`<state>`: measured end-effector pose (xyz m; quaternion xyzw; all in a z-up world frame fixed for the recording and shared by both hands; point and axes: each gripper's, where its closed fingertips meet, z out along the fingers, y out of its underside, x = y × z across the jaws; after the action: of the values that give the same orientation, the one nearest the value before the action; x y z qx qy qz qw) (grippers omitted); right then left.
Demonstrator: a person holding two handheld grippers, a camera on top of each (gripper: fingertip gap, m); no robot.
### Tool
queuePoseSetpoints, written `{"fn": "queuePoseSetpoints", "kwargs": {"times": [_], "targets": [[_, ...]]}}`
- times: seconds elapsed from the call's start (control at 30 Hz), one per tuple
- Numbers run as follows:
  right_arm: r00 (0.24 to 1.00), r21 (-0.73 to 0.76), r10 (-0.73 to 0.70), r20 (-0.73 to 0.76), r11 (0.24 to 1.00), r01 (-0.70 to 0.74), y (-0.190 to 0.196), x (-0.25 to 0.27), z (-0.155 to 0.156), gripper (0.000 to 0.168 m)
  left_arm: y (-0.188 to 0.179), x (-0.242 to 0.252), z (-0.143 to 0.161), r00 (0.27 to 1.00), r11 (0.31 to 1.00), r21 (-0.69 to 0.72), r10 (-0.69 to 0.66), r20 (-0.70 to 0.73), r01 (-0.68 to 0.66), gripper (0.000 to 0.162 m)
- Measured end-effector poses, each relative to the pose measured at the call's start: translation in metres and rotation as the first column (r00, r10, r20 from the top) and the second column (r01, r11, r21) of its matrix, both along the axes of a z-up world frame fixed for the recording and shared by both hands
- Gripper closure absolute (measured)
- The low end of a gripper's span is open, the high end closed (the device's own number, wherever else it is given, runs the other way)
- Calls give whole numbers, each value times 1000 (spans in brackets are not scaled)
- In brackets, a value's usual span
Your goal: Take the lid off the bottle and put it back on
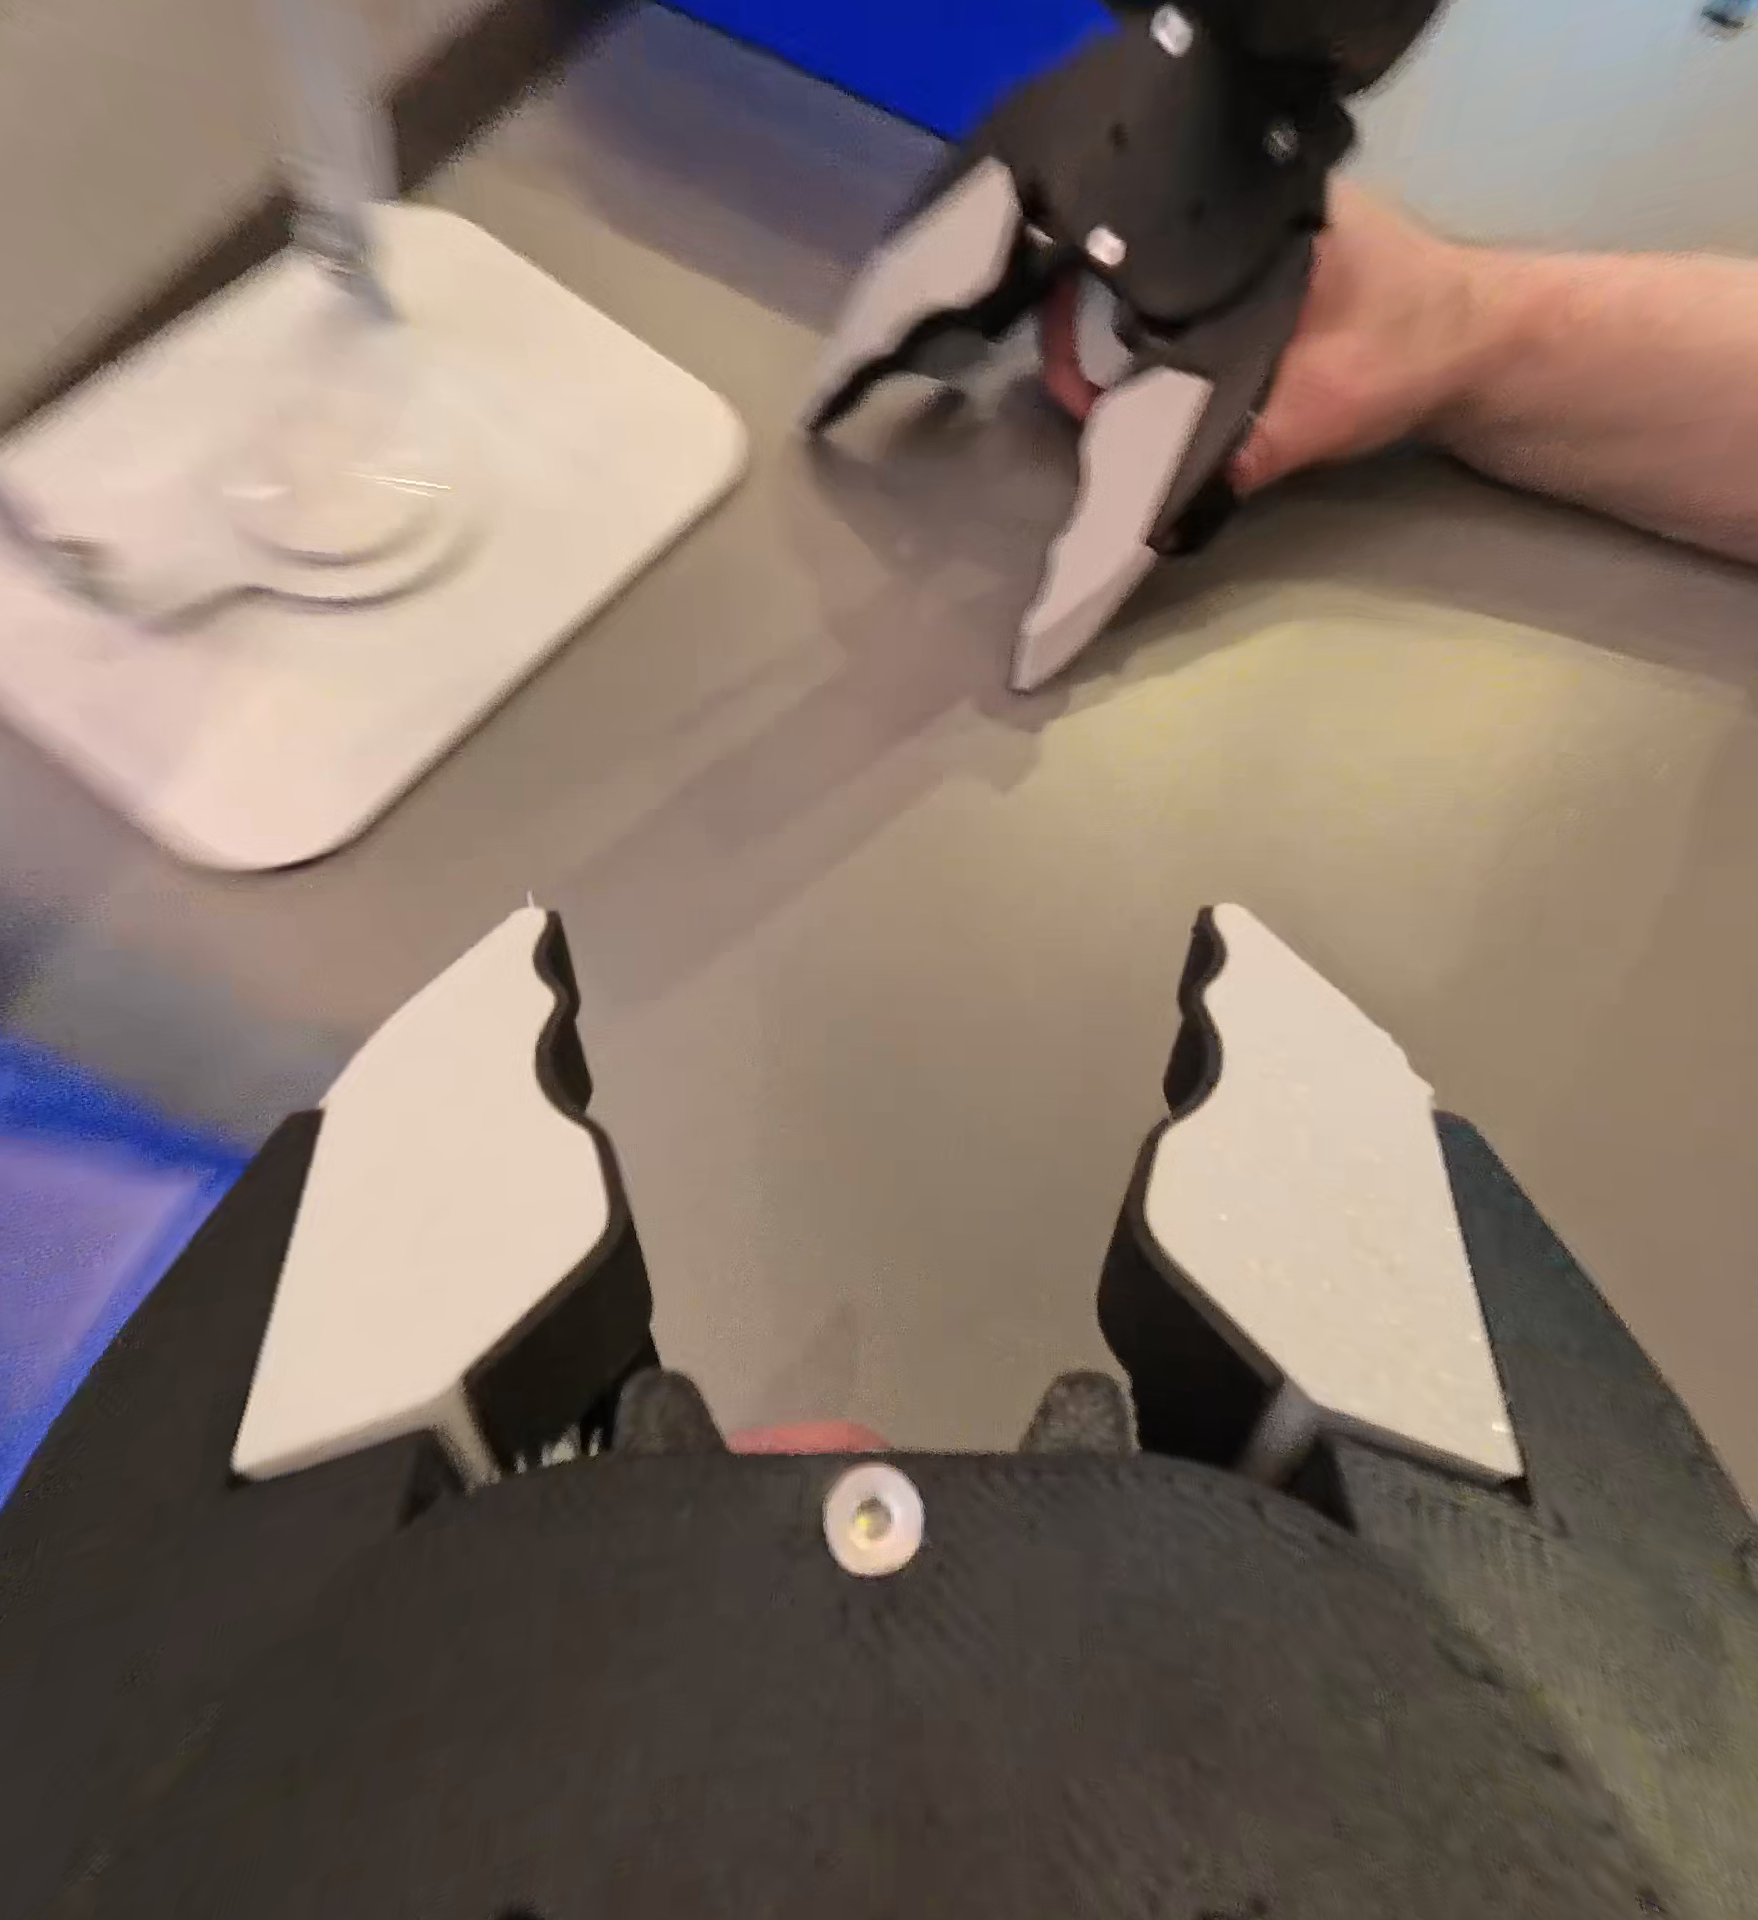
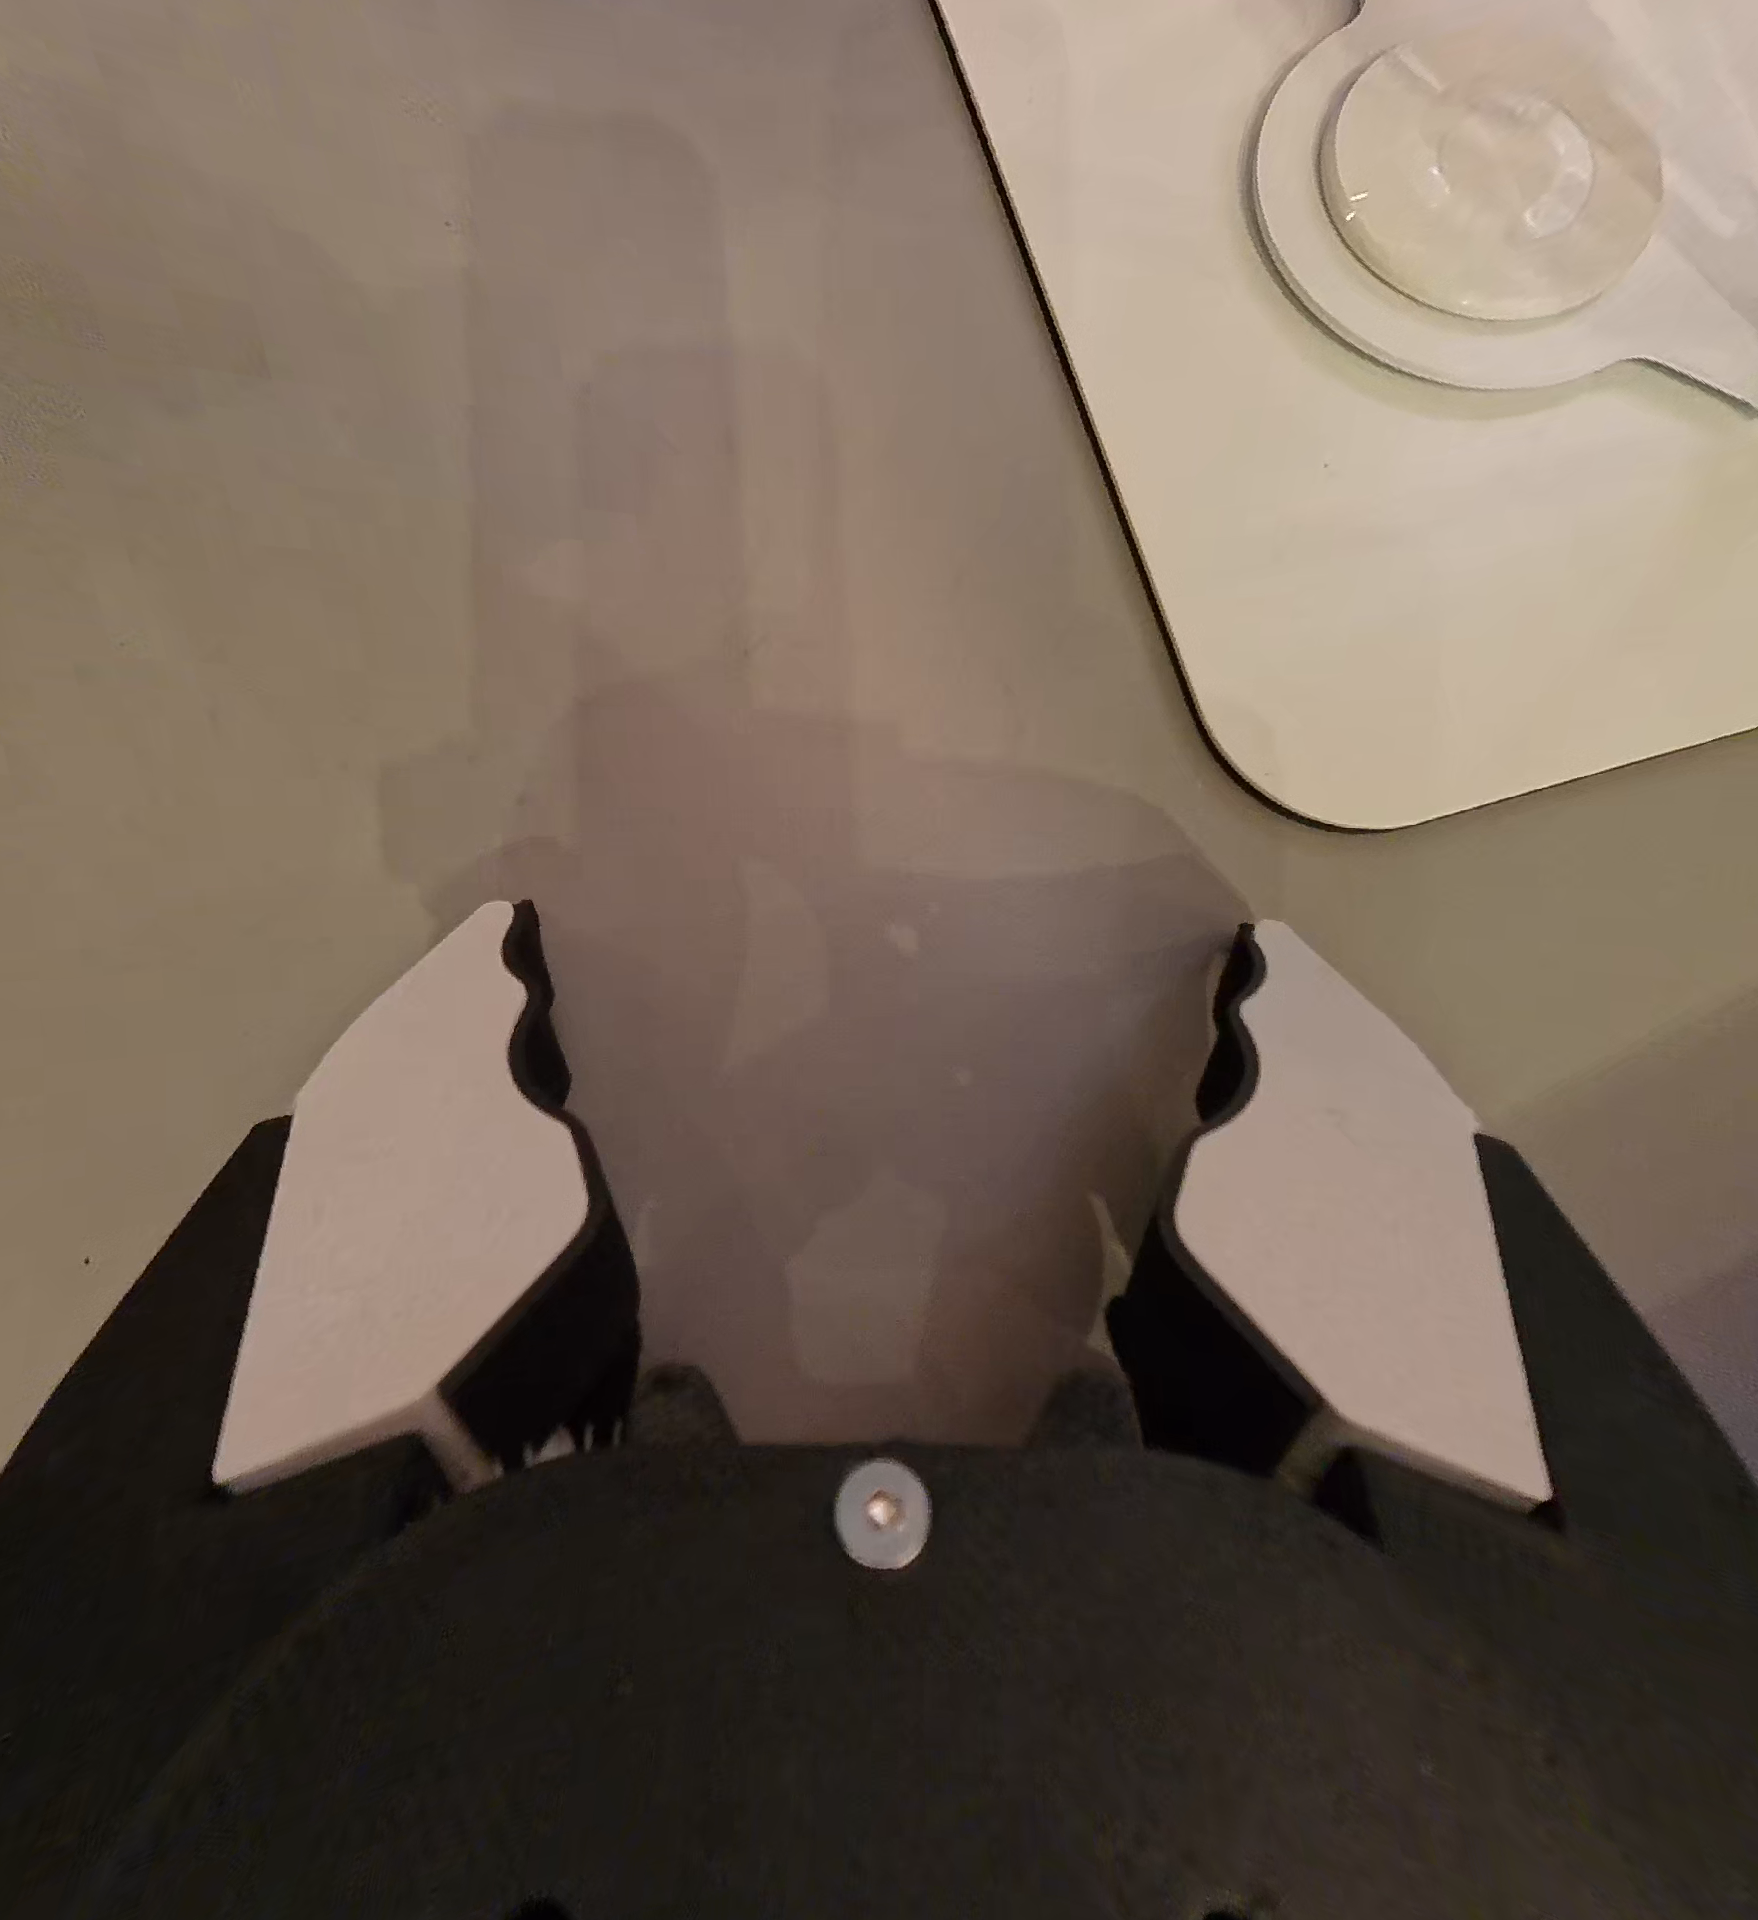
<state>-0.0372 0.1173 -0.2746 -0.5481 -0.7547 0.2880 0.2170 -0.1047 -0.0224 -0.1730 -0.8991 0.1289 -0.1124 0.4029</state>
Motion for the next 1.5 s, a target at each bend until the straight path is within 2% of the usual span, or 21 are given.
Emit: {"fn": "queuePoseSetpoints", "kwargs": {"times": [0.07, 0.17, 0.27, 0.33, 0.4, 0.53, 0.63, 0.73, 0.77, 0.8, 0.97, 1.07, 1.2, 1.4, 1.5], "targets": [[1000, 0, 0, 0, 1000, 0, 0, 0, 0, 48, -13, -45, 27, 983, 991, 39, 133, -126, -130, 53], [1000, 0, -2, -1, 1000, 2, 0, 0, 0, 49, -26, -123, 48, 885, 943, 51, 326, -333, -328, 52], [1000, 0, -2, -1, 1000, 2, 0, 0, 0, 49, -26, -188, 40, 812, 880, -39, 418, -408, -473, 51], [1000, -1, -2, -1, 1000, 2, 0, 0, 0, 49, -24, -225, 22, 767, 825, -120, 446, -461, -552, 50], [1000, -1, -2, -1, 1000, 2, 1, 0, 0, 49, -24, -253, 1, 728, 767, -210, 430, -534, -606, 40], [1000, -1, -4, -1, 1000, 4, 1, -1, 0, 50, -25, -286, -35, 699, 663, -371, 332, -633, -650, 39], [1000, -1, -5, -2, 1000, 5, 1, -1, 0, 50, -28, -293, -58, 735, 591, -486, 301, -607, -644, 43], [1000, -2, -6, -3, 1000, 6, 2, -1, 0, 51, -35, -297, -80, 765, 522, -583, 250, -593, -622, 56], [1000, -2, -6, -3, 1000, 6, 2, -1, 0, 51, -38, -299, -85, 770, 502, -603, 240, -591, -620, 51], [1000, -2, -6, -3, 1000, 6, 2, -1, 0, 51, -33, -301, -85, 770, 514, -589, 278, -574, -624, 64], [1000, -2, -6, -3, 1000, 6, 2, -1, 0, 51, -25, -304, -84, 779, 578, -535, 345, -524, -616, 70], [1000, -1, -6, -3, 1000, 6, 2, -1, 0, 51, -24, -300, -71, 775, 631, -463, 417, -474, -622, 74], [1000, -2, -5, -3, 1000, 5, 2, -1, 0, 51, -31, -292, -46, 750, 687, -327, 504, -429, -649, 74], [1000, -10, 1, -4, 1000, -1, 1, 0, 1, 53, -53, -247, 11, 750, 762, -64, 614, -245, -645, 74], [1000, -53, 5, -15, 999, -6, -2, 1, 5, 53, -57, -203, 42, 801, 814, 120, 581, -141, -569, 74]]}}
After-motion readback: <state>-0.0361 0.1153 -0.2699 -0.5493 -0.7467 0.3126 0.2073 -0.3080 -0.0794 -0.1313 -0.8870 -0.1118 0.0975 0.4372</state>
